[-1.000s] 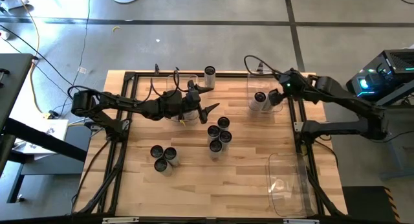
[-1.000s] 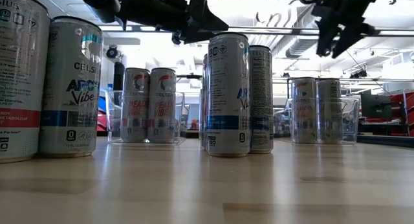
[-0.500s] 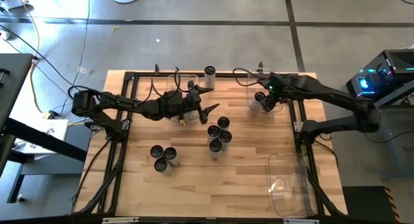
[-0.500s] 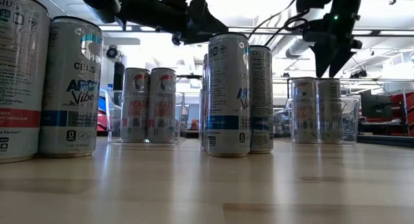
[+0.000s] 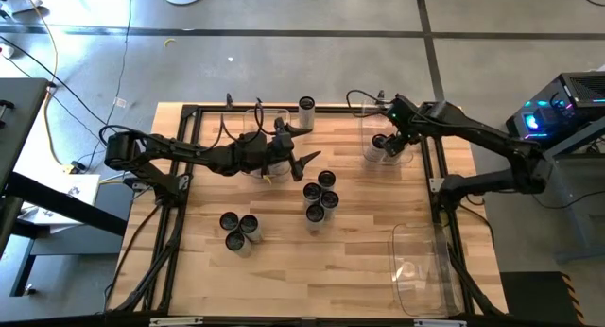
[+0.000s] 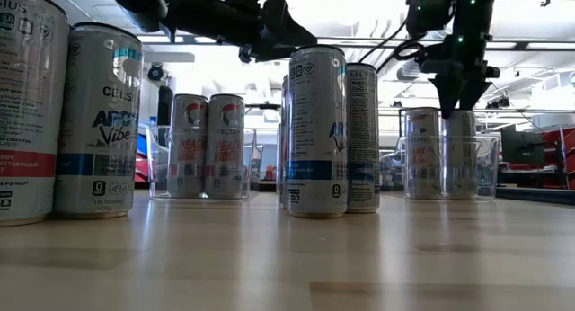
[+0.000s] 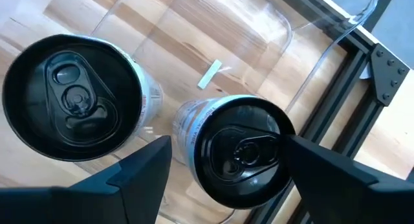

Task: Sort soda cans
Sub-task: Place the white-yellow soda can into the top right transparent bin

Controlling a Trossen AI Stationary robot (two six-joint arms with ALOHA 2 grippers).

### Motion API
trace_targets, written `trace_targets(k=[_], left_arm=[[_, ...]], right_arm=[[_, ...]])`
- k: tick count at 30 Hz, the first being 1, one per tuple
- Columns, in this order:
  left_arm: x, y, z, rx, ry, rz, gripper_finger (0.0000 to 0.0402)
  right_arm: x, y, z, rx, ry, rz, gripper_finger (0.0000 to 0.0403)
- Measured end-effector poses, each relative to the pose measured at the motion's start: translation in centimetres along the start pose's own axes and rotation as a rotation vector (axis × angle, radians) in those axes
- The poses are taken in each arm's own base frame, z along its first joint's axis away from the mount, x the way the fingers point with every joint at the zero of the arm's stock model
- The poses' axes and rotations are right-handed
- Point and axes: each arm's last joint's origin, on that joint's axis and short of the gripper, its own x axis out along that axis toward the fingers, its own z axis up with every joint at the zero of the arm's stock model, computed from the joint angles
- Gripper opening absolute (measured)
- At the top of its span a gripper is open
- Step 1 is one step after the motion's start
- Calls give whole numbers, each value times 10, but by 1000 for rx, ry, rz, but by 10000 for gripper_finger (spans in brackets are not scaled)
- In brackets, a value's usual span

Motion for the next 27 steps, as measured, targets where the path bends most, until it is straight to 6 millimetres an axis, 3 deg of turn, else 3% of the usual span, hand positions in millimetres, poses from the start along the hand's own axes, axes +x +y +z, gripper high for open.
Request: trace_targets(k=[6, 13, 27], left_arm=[[0, 0, -1, 2, 9, -1, 328], [0, 0, -1, 2, 10, -1, 328], [0, 0, -1, 2, 11, -1, 328]], right_arm=[[0, -1, 0, 0, 17, 57, 265], [0, 0, 0, -61, 21, 62, 260], [0, 1, -1, -80, 36, 107, 293]])
